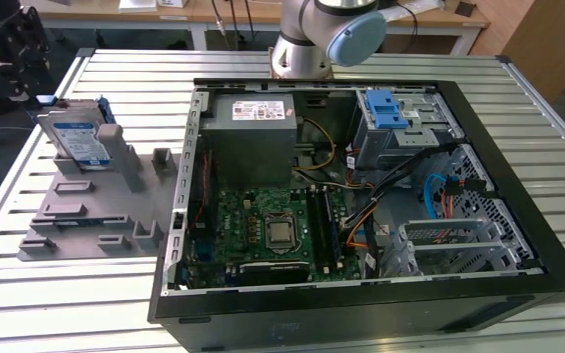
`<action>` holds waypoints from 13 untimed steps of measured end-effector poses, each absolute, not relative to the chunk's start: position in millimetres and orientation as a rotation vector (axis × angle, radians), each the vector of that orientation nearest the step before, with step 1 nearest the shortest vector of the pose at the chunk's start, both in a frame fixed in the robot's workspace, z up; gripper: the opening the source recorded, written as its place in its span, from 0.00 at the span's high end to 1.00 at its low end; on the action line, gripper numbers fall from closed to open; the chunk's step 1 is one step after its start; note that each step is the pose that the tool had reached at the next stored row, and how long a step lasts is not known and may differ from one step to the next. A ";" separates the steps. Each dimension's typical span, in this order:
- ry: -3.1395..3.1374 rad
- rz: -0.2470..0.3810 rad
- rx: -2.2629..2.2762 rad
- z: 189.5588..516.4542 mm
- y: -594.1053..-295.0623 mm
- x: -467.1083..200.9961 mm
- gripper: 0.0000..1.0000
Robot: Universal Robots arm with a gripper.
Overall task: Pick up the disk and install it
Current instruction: 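Pick up the disk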
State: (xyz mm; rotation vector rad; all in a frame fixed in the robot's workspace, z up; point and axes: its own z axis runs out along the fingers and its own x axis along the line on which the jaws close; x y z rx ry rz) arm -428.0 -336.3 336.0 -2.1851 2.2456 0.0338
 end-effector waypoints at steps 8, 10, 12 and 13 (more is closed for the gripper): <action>2.241 0.040 -2.184 329.2 -335.1 -431.0 0.41; 2.240 0.041 -2.184 327.2 -335.1 -431.1 0.41; 2.239 0.042 -2.185 325.5 -335.1 -431.2 0.41; 2.239 0.042 -2.185 324.8 -335.1 -431.3 0.41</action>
